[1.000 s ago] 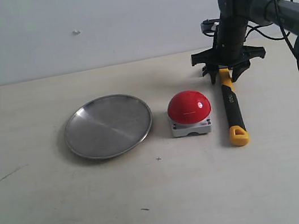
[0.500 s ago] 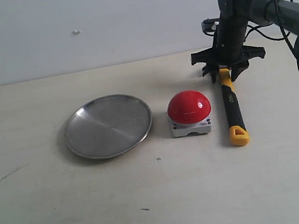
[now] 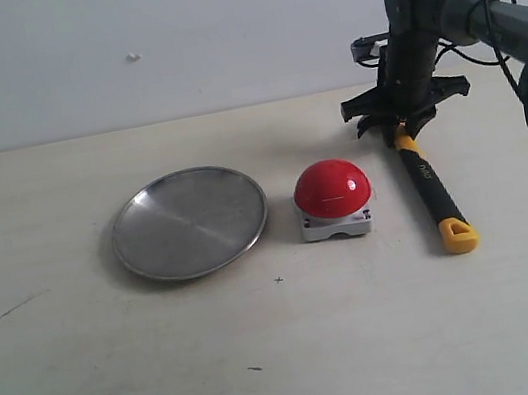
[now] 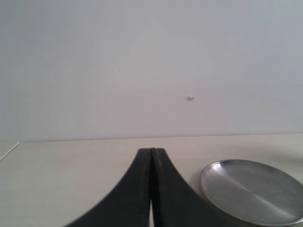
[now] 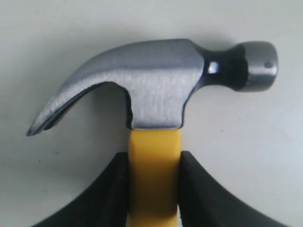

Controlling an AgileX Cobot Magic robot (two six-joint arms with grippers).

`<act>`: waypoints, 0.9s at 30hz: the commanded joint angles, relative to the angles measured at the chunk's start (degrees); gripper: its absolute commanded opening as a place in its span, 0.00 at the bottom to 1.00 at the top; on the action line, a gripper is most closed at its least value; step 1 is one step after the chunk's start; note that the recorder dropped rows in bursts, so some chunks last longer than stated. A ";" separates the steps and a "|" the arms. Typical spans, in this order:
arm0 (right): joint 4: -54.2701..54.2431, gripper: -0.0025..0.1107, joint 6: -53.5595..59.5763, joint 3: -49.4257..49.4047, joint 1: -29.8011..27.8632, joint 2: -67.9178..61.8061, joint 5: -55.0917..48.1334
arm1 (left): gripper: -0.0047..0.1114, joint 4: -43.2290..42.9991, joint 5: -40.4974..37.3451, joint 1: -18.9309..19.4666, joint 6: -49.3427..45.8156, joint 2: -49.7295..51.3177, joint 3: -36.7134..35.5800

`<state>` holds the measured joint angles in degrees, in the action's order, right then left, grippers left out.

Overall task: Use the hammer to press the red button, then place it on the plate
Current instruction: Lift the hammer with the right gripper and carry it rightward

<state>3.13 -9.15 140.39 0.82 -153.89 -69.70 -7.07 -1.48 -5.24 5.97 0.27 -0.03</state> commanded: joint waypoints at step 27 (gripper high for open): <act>-9.18 0.02 5.39 -53.98 0.05 41.94 18.76 | 0.04 0.16 0.21 0.11 0.03 -0.27 0.03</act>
<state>-2.47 -5.61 93.30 0.82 -118.14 -55.87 -7.07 -1.48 -5.24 5.97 0.27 -0.03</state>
